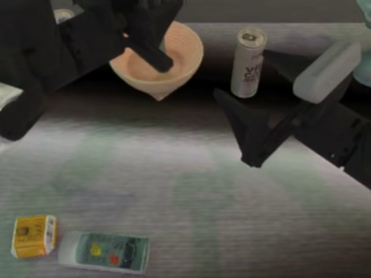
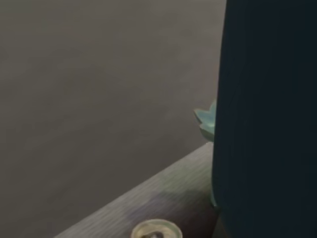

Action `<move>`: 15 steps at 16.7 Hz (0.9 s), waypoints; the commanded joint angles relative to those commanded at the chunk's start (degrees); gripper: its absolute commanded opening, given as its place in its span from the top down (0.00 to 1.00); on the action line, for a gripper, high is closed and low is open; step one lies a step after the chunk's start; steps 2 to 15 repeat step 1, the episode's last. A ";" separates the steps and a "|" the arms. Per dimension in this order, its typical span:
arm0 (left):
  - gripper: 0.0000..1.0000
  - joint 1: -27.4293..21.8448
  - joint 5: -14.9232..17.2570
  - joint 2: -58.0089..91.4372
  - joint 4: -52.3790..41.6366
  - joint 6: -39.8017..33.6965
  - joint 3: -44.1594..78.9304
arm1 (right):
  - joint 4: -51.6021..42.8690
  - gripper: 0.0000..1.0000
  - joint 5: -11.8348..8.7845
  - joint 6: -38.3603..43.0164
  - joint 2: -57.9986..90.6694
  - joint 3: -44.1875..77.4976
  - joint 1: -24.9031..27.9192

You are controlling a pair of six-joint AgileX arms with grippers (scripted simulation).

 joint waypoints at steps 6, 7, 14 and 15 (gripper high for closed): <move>1.00 0.07 0.06 -0.04 -0.01 -0.01 -0.04 | 0.00 0.00 -0.02 0.00 -0.07 -0.07 0.00; 1.00 0.07 0.06 -0.04 -0.01 -0.01 -0.04 | 0.00 0.00 -0.02 0.00 -0.07 -0.07 0.00; 1.00 0.07 0.06 -0.04 -0.01 -0.01 -0.04 | 0.00 0.00 -0.02 0.00 -0.07 -0.07 0.00; 1.00 0.07 0.06 -0.04 -0.01 -0.01 -0.04 | 0.00 0.00 -0.02 0.00 -0.07 -0.07 0.00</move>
